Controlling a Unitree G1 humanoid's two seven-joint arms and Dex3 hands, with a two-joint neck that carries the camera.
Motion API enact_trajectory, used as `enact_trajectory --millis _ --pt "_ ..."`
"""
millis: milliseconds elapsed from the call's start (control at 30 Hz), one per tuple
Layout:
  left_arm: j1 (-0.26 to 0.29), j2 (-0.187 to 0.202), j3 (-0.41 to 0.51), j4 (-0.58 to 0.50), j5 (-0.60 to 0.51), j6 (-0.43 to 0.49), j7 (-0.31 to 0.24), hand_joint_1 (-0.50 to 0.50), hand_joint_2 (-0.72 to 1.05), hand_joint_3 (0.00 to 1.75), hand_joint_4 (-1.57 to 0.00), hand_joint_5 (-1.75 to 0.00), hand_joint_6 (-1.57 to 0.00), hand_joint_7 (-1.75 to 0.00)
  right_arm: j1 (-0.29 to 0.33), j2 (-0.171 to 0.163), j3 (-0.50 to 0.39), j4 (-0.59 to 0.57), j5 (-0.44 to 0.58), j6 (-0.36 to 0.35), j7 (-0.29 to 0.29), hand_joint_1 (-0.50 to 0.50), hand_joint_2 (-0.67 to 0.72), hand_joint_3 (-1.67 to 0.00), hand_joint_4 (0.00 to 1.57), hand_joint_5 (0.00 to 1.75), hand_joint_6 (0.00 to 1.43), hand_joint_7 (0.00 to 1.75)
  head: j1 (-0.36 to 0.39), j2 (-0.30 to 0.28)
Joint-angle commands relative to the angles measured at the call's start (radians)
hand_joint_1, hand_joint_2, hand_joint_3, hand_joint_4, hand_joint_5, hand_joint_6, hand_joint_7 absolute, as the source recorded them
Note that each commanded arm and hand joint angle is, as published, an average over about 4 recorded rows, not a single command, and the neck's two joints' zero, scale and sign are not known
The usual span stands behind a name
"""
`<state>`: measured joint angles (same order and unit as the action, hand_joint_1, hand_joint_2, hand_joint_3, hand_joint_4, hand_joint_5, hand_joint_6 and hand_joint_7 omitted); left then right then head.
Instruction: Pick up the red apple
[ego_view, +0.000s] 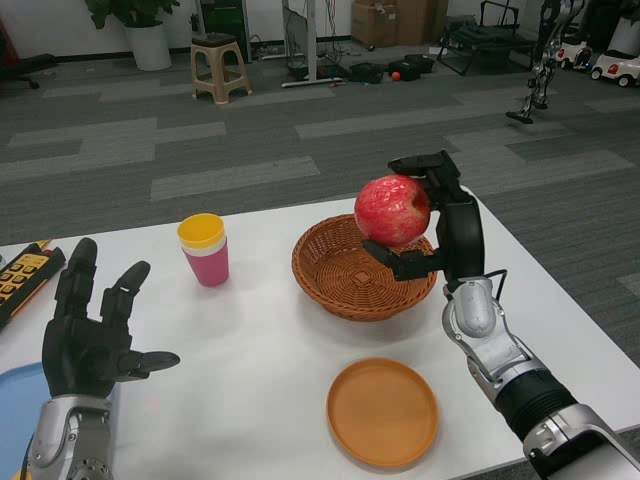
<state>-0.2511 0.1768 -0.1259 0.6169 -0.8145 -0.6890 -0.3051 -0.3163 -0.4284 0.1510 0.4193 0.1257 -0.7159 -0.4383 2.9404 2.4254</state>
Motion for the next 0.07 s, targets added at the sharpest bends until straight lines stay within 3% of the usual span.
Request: enact_trajectory --millis 33,67 --pt "-0.022 0.0 0.013 0.008 0.003 -0.007 0.003 -0.03 -0.02 0.0 0.0 -0.92 0.0 -0.28 0.013 0.009 -0.025 0.011 -0.005 0.001 0.003 -0.46 -0.54 -1.59 1.37 1.36 1.17 1.61 0.001 0.002" --pt "-0.022 0.0 0.013 0.008 0.003 -0.007 0.003 -0.03 -0.02 0.0 0.0 -0.92 0.0 -0.28 0.013 0.01 -0.026 0.011 -0.005 0.001 0.003 -0.46 -0.54 -1.59 1.37 1.36 1.17 1.61 0.001 0.002"
